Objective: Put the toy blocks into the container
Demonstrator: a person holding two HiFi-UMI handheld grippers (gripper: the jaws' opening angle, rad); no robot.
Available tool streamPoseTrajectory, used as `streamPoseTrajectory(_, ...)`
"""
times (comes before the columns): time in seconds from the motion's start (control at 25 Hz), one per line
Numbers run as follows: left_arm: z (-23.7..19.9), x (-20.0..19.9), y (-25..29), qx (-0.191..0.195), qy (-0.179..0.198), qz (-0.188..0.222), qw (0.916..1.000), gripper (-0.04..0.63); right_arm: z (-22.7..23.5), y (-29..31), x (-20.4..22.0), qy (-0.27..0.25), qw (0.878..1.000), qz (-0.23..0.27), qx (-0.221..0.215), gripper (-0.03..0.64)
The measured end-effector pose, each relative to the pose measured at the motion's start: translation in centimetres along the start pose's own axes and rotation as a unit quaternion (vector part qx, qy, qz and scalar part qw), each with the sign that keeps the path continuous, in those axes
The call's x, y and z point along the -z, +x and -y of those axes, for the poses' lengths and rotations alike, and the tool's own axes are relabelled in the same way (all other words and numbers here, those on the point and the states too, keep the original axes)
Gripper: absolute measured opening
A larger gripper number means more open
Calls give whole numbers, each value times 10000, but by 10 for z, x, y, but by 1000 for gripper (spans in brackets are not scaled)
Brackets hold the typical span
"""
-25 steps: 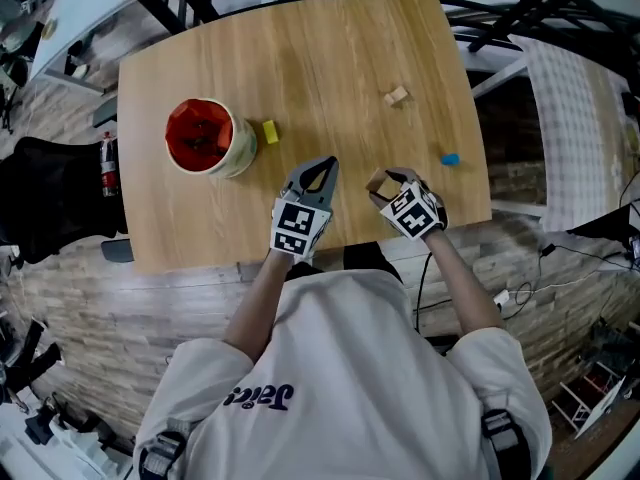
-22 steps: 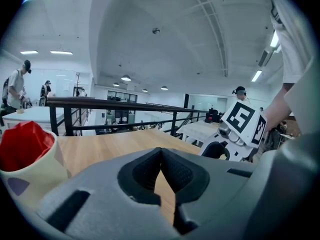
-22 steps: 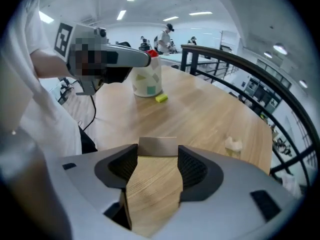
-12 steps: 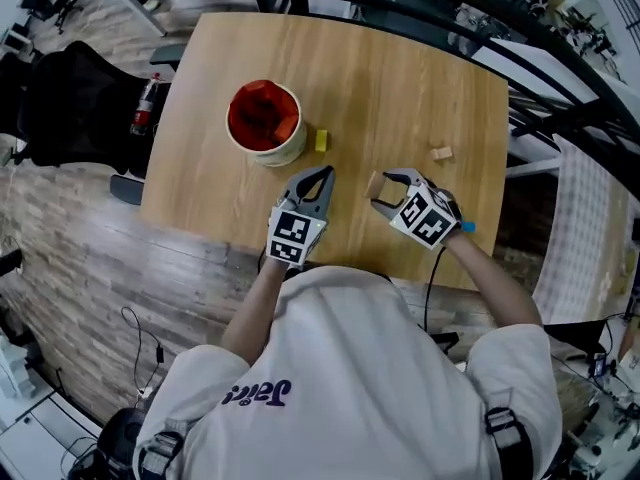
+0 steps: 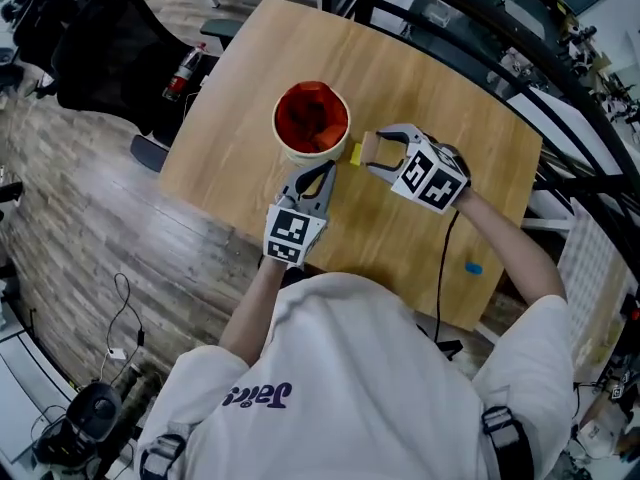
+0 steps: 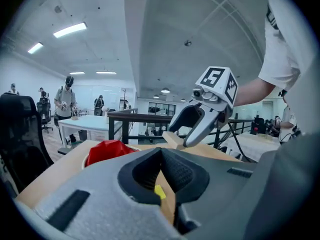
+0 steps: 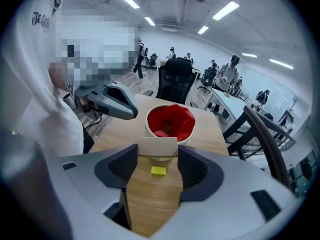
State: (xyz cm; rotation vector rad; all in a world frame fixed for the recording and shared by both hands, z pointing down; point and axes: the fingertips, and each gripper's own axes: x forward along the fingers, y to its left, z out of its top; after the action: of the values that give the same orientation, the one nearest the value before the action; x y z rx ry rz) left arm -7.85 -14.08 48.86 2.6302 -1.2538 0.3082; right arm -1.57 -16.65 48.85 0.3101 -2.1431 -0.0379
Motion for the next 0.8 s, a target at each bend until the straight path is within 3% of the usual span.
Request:
streamPoseTrajectory(0.4,-50,4,-29,-554,-171,67,9983,8,30,83,-63,-957,9937,-252,-528,259)
streamPoseTrajectory(0.8,-61,13,-53,-653,-217,93,9976,8,44,180,-57,-926,9859,-1316,-456,259)
